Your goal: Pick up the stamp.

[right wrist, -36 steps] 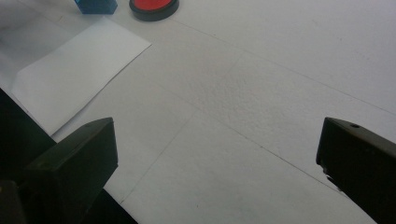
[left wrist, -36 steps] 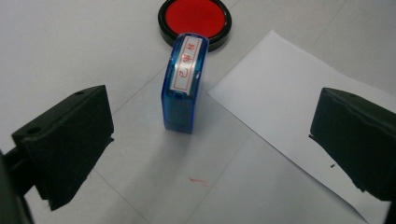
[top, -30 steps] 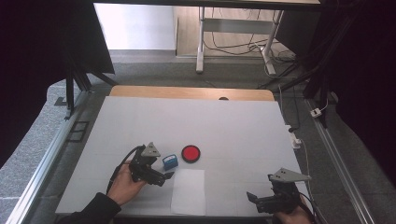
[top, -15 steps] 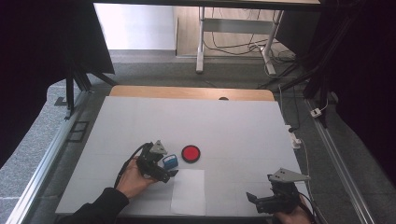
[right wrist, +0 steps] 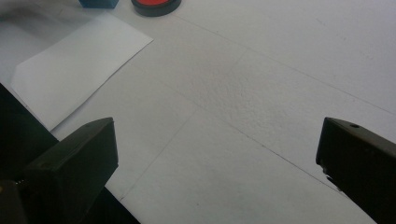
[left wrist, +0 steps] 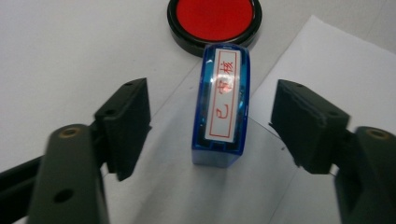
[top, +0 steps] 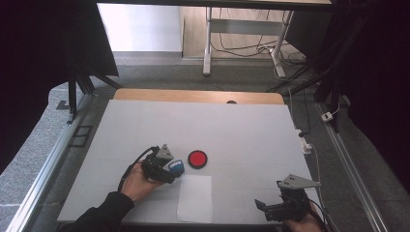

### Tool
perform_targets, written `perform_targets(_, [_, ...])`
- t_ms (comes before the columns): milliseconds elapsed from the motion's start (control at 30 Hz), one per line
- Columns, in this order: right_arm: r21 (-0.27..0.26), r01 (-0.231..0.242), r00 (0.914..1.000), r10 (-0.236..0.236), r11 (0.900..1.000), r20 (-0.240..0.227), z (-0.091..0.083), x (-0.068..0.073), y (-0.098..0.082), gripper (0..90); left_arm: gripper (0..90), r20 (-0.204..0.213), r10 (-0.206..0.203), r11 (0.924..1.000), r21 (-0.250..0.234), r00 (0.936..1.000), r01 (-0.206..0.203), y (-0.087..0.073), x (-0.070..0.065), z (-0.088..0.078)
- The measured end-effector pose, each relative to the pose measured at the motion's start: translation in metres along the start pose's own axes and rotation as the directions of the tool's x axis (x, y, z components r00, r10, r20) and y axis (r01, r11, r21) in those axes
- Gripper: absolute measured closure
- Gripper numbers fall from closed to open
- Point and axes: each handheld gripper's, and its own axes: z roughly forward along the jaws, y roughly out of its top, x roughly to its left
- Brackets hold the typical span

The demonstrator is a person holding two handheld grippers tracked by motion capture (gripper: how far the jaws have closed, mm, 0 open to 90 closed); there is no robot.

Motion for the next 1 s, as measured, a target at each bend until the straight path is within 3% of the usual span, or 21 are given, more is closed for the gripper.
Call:
perform_targets(233, [0.003, 0.004, 1.0, -0.004, 1.0, -0.002, 0.0003, 0.0002, 0.0001, 0.0, 46.7, 0.017, 0.004, 1.0, -0.008, 0.9998, -0.004, 0.0011, 0.0045, -0.0024])
perform_targets(600, [0.008, 0.009, 1.0, -0.009, 1.0, 0.0, 0.0005, 0.0005, 0.0002, 0.0, 59.2, 0.041, 0.025, 0.9996, -0.012, 0.9989, -0.025, 0.0036, 0.0054, -0.0025])
perform_targets(700, [0.008, 0.011, 0.9999, -0.011, 1.0, 0.0, 0.0005, 0.0005, 0.0002, 0.0, 67.4, 0.051, 0.039, 0.9992, -0.009, 0.9979, -0.039, 0.0036, 0.0048, -0.0021])
perform_targets(1000, [0.008, 0.01, 0.9999, -0.01, 1.0, -0.001, 0.0006, 0.0008, 0.0003, 0.0, 69.5, 0.057, 0.08, 0.9968, -0.015, 0.9952, -0.079, 0.0033, 0.0045, -0.0025])
